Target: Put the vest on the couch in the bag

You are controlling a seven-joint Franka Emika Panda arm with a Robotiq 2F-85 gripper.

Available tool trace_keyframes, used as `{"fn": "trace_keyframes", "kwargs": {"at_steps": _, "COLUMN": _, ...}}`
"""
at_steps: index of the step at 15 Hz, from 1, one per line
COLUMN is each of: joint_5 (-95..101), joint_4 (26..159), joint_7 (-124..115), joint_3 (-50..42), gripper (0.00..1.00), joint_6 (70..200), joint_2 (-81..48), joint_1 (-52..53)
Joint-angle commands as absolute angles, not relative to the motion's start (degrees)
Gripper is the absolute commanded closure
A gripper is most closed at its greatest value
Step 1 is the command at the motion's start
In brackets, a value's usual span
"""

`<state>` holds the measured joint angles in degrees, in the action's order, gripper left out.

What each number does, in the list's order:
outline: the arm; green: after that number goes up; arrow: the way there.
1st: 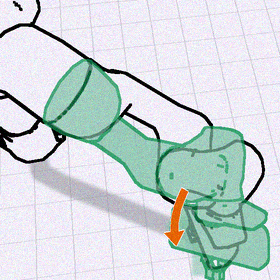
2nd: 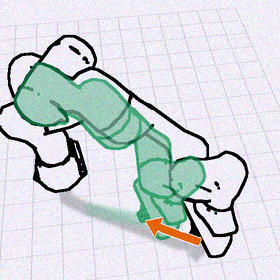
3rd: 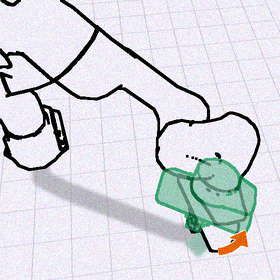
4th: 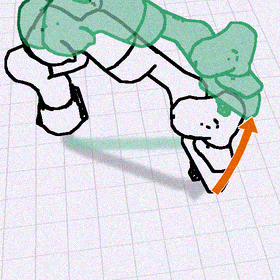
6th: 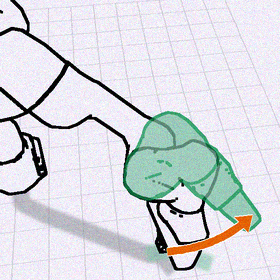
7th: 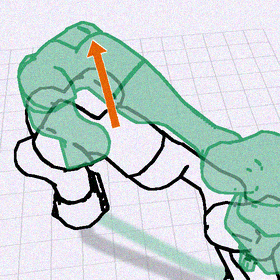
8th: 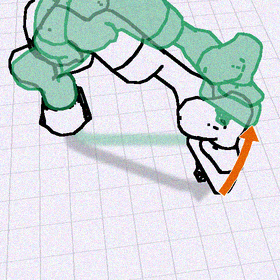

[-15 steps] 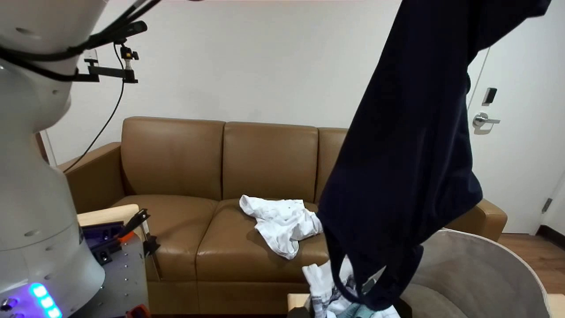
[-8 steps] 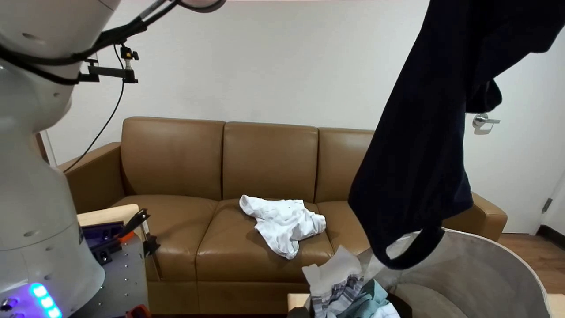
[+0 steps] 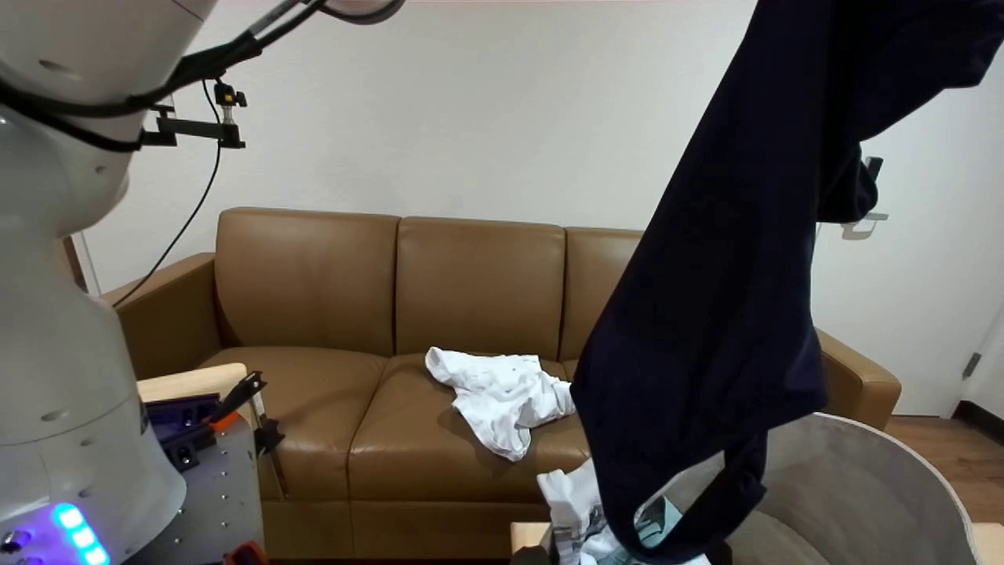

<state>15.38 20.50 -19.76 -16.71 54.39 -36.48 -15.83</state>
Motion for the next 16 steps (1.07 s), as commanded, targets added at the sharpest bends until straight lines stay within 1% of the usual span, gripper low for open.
{"fn": "trace_keyframes", "kwargs": {"at_steps": 1, "joint_5": 15.64, "joint_4": 21.22, "joint_7": -19.90, "joint_3": -16.35, "gripper": 0.93, "joint_6": 54.64, "joint_2": -35.84, "joint_1": -15.76}}
{"fn": "trace_keyframes", "kwargs": {"at_steps": 3, "joint_5": 15.87, "joint_4": 21.55, "joint_7": -20.06, "joint_3": -16.45, "gripper": 0.94, "joint_6": 54.96, "joint_2": -36.51, "joint_1": -15.88}}
{"fn": "trace_keyframes", "kwargs": {"at_steps": 5, "joint_5": 13.20, "joint_4": 23.09, "joint_7": -20.31, "joint_3": -15.39, "gripper": 0.93, "joint_6": 53.60, "joint_2": -38.05, "joint_1": -18.71}}
{"fn": "trace_keyframes", "kwargs": {"at_steps": 6, "joint_5": 12.06, "joint_4": 19.35, "joint_7": -20.02, "joint_3": -15.04, "gripper": 0.93, "joint_6": 51.14, "joint_2": -41.19, "joint_1": -20.51}}
{"fn": "trace_keyframes", "kwargs": {"at_steps": 11, "joint_5": 5.91, "joint_4": 18.97, "joint_7": -22.05, "joint_3": -13.18, "gripper": 0.94, "joint_6": 47.41, "joint_2": -47.12, "joint_1": -26.65}}
{"fn": "trace_keyframes", "kwargs": {"at_steps": 16, "joint_5": 6.80, "joint_4": 18.97, "joint_7": -19.84, "joint_3": -13.51, "gripper": 0.93, "joint_6": 47.12, "joint_2": -52.16, "joint_1": -27.47}}
